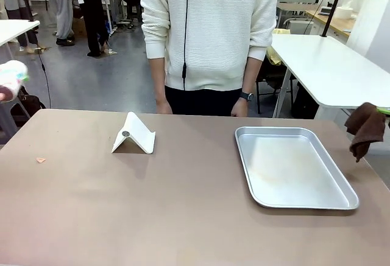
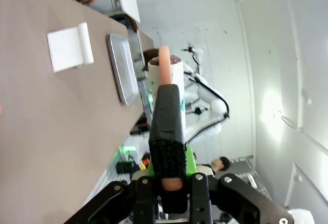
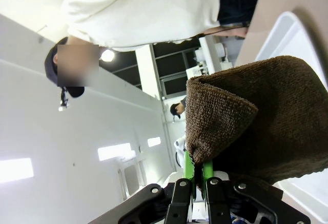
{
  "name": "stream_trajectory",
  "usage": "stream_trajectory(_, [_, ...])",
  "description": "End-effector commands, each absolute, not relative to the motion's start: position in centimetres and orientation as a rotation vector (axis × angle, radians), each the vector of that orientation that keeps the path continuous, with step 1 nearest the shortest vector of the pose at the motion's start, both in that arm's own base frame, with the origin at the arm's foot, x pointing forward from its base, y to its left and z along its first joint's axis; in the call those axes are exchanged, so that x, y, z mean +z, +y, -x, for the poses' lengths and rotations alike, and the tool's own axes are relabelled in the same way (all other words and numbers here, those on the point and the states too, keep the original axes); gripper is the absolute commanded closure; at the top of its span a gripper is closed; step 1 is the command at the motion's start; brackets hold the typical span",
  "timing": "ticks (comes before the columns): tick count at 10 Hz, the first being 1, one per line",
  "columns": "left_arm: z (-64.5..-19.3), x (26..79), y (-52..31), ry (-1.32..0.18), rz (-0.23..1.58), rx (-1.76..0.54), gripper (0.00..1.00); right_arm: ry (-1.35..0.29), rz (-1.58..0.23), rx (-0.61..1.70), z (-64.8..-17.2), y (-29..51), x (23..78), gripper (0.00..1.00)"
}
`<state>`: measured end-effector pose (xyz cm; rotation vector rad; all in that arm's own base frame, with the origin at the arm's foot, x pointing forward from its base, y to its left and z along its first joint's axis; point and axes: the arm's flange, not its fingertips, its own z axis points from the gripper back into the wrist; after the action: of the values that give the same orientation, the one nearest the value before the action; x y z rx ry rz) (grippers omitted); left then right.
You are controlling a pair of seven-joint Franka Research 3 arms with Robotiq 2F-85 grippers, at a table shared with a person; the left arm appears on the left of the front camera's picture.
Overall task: Clean the surface of the table.
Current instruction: Return the Lint Roller and towel to their original positions.
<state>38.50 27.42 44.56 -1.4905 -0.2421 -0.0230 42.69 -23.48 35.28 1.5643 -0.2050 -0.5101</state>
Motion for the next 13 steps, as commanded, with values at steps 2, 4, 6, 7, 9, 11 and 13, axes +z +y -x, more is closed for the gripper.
stream_trajectory(2, [-37.4, 46.9, 16.6, -0.435, 1.332, 0.066, 0.78, -0.240, -1.574, -0.442, -41.1, -13.4, 40.2, 0.93])
stream_trajectory(4, [-36.7, 47.1, 11.1, -0.519, 1.202, 0.071, 0.78, -0.210, -1.544, -0.331, -39.0, -6.7, 42.1, 0.93])
stream_trajectory(6, [-37.6, 45.9, 7.8, -0.566, 1.077, 0.083, 0.78, -0.218, -1.556, -0.299, -37.1, -2.0, 42.7, 0.93])
stream_trajectory(7, [-37.8, 45.2, 6.6, -0.524, 1.061, 0.074, 0.78, -0.206, -1.562, -0.272, -36.4, -0.7, 42.5, 0.93])
stream_trajectory(9, [-38.1, 47.6, 9.1, -0.244, 1.272, 0.058, 0.78, -0.188, -1.536, -0.247, -37.7, -2.0, 42.5, 0.93])
stream_trajectory(11, [-37.6, 45.1, 6.3, -0.505, 1.063, 0.052, 0.78, -0.188, -1.536, -0.247, -37.7, -2.0, 42.5, 0.93])
stream_trajectory(13, [-37.9, 45.3, 6.8, -0.425, 1.111, 0.055, 0.78, -0.179, -1.375, -0.324, -38.5, -0.8, 42.8, 0.93])
